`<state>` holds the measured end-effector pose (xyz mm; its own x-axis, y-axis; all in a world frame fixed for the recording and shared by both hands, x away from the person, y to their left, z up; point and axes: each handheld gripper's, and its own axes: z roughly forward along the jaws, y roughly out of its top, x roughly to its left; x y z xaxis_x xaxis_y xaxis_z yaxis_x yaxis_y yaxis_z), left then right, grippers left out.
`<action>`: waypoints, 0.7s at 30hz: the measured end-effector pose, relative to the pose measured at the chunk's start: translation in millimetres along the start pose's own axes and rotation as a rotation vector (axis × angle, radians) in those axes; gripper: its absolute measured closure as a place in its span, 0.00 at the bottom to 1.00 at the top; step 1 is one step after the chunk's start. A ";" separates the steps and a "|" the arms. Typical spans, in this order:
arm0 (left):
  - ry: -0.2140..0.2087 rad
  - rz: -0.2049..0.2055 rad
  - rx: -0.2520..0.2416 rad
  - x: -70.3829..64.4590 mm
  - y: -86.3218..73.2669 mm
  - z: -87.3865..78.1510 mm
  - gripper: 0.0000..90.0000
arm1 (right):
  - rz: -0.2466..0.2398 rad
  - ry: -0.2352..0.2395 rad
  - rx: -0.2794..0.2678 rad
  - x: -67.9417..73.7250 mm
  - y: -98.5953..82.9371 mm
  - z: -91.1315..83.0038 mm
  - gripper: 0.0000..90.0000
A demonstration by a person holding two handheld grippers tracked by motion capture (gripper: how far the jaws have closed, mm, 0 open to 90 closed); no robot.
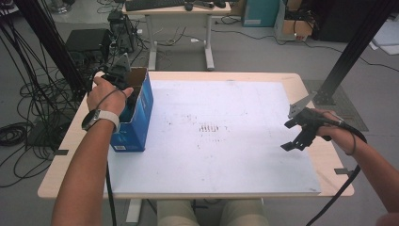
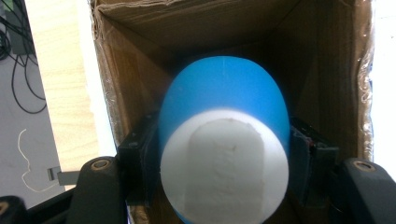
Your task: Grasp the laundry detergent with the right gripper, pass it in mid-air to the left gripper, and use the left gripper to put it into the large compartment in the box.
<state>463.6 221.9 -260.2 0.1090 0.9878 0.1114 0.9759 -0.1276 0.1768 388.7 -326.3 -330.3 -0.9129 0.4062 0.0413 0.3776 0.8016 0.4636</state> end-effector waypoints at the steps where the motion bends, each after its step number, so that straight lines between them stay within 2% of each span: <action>1: 0.001 0.002 0.001 -0.1 0.0 0.0 0.41 | -0.001 0.000 -0.001 0.1 0.1 -0.2 0.04; 21: 0.000 0.009 -0.003 0.7 0.3 0.4 0.42 | -0.006 0.002 0.005 -0.2 -0.1 1.2 0.04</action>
<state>464.0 222.6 -260.5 0.1177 0.9866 0.1126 0.9743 -0.1367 0.1792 389.0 -325.9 -331.5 -0.9152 0.4010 0.0403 0.3734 0.8061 0.4592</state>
